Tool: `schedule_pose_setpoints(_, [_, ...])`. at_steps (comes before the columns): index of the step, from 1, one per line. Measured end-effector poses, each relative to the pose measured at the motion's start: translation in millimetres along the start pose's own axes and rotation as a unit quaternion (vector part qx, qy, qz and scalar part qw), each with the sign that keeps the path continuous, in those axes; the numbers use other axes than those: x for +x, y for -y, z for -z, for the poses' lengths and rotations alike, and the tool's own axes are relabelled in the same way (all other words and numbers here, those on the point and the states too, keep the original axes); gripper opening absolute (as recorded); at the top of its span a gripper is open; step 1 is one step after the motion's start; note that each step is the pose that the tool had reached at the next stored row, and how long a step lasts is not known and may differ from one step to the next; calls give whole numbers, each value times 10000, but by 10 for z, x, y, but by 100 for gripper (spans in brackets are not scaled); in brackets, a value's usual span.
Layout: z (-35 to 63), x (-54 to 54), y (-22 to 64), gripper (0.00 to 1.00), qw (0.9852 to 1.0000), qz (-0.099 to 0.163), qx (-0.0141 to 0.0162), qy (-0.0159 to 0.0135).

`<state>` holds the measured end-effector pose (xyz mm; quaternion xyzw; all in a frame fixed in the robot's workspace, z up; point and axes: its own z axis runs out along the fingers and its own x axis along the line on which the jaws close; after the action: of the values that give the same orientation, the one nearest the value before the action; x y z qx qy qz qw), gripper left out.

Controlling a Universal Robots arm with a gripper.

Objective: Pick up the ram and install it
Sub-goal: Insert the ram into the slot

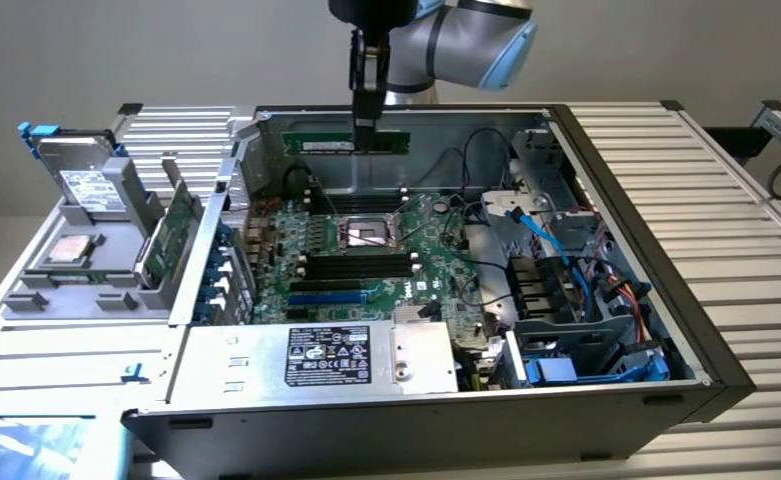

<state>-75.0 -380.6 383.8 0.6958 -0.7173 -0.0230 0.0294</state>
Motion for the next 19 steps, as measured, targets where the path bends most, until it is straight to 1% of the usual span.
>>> schedule_pose_setpoints(1, [-11,0,1,14,10000,-1,2,-19])
schedule_pose_setpoints(2, [-25,0,2,14,10000,-2,2,-31])
schedule_pose_setpoints(3, [-41,-1,4,14,10000,-2,3,-36])
schedule_pose_setpoints(9, [-149,-4,20,14,10000,-3,4,-38])
schedule_pose_setpoints(16, [-271,-13,77,14,10000,-3,4,-39])
schedule_pose_setpoints(19, [-325,-34,87,14,10000,-3,3,-39])
